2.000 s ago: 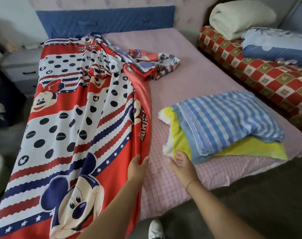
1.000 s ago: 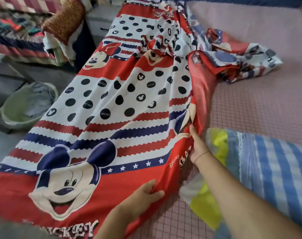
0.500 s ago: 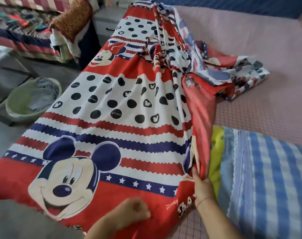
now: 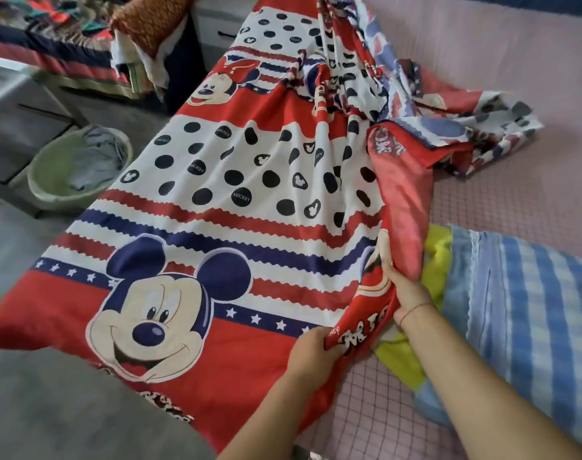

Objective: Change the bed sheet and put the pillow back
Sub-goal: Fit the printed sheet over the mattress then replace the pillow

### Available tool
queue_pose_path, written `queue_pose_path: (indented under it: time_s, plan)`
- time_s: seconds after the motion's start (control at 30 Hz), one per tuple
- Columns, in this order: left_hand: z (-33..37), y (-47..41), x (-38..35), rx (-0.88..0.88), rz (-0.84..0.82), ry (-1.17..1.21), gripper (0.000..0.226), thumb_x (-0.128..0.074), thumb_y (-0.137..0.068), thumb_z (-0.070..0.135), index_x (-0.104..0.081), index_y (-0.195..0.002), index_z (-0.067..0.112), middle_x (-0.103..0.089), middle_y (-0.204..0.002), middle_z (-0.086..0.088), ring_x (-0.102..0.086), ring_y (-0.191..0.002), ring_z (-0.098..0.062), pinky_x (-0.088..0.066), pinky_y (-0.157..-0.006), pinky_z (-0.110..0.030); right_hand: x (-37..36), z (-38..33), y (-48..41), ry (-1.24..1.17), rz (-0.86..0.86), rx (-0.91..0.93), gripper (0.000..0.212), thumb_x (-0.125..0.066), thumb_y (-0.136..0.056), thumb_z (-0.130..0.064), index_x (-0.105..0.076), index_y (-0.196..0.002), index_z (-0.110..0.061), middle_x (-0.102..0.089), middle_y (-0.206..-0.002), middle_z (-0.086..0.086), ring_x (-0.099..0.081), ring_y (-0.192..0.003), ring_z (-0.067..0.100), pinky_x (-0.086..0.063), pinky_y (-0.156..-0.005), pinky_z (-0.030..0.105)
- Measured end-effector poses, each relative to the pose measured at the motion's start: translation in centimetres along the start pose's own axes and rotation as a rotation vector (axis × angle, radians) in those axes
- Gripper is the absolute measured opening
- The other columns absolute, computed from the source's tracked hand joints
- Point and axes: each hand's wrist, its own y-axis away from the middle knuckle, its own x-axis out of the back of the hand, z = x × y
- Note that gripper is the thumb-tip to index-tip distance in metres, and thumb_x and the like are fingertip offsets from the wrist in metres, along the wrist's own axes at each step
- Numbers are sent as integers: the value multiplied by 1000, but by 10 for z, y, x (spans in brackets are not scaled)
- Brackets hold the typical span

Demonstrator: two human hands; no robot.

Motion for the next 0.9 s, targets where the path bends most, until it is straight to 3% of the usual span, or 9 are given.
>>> queue_pose_path:
  time_s: [0.07, 0.13, 0.23, 0.37, 0.5, 0.6, 0.7, 0.8, 0.9]
  plan:
    - [3, 2, -3, -9, -53, 43, 6, -64, -87, 25, -65, -86, 19, -68, -90, 1, -64, -89, -18, -47, -78, -29, 8, -4, 0, 86, 143, 62, 46, -82, -71, -37, -67, -104, -9, -69, -88, 5, -65, -71, 21, -53, -71, 32]
    - [5, 5, -6, -1, -155, 69, 16, -64, -88, 24, -67, -100, 14, -71, -96, 0, -65, -91, -17, -49, -82, -28, 20, -1, 7, 234, 273, 100, 56, -81, -70, -45, -65, -111, -10, -67, -100, 8, -62, -86, 24, -52, -82, 34]
    - [-2, 10, -7, 38, -295, 74, 14, -64, -88, 22, -67, -100, 16, -66, -92, 3, -60, -85, -12, -48, -81, -25, 34, 11, 25, 348, 368, 132, 39, -73, -82, -35, -65, -102, -2, -65, -96, 17, -58, -83, 26, -45, -73, 35]
    - [-9, 10, 0, 81, -440, 55, 12, -66, -88, 22, -67, -99, 19, -61, -83, 9, -57, -86, -12, -48, -84, -26, 41, 25, 40, 524, 408, 188, 38, -67, -87, -35, -63, -87, 3, -60, -80, 19, -57, -75, 33, -45, -66, 37]
    - [-6, 5, 9, 115, -510, 34, 22, -66, -87, 22, -68, -108, 16, -65, -99, 5, -60, -93, -12, -50, -96, -31, 37, 20, 43, 610, 403, 189, 33, -66, -88, -32, -60, -82, 0, -60, -81, 21, -54, -74, 32, -41, -65, 35]
    - [-2, 1, 11, 93, -560, -60, 29, -65, -89, 25, -66, -116, 16, -68, -113, 0, -61, -105, -16, -46, -100, -32, 34, 21, 45, 603, 421, 198, 37, -66, -88, -36, -61, -83, 0, -63, -81, 19, -58, -74, 32, -47, -66, 37]
    - [-1, 0, 14, 108, -624, -57, 41, -65, -87, 43, -63, -121, 18, -65, -123, -2, -61, -110, -19, -46, -101, -33, 33, 24, 50, 556, 401, 185, 40, -65, -85, -49, -56, -72, -12, -65, -77, 12, -62, -73, 31, -53, -71, 42]
    - [7, 2, 15, 120, -529, 130, 64, -69, -73, 65, -53, -123, 28, -61, -123, 5, -61, -108, -10, -51, -93, -30, 38, 22, 55, 388, 331, 250, 39, -63, -86, -50, -68, -97, -12, -69, -90, 5, -65, -84, 25, -53, -80, 40]
    - [32, 0, 14, 62, -268, 290, 52, -69, -81, 54, -47, -123, 32, -62, -120, 8, -60, -99, 5, -52, -89, -19, 49, 11, 61, 225, 295, 333, 48, -66, -88, -36, -59, -124, -6, -64, -113, 2, -60, -103, 17, -46, -94, 32]
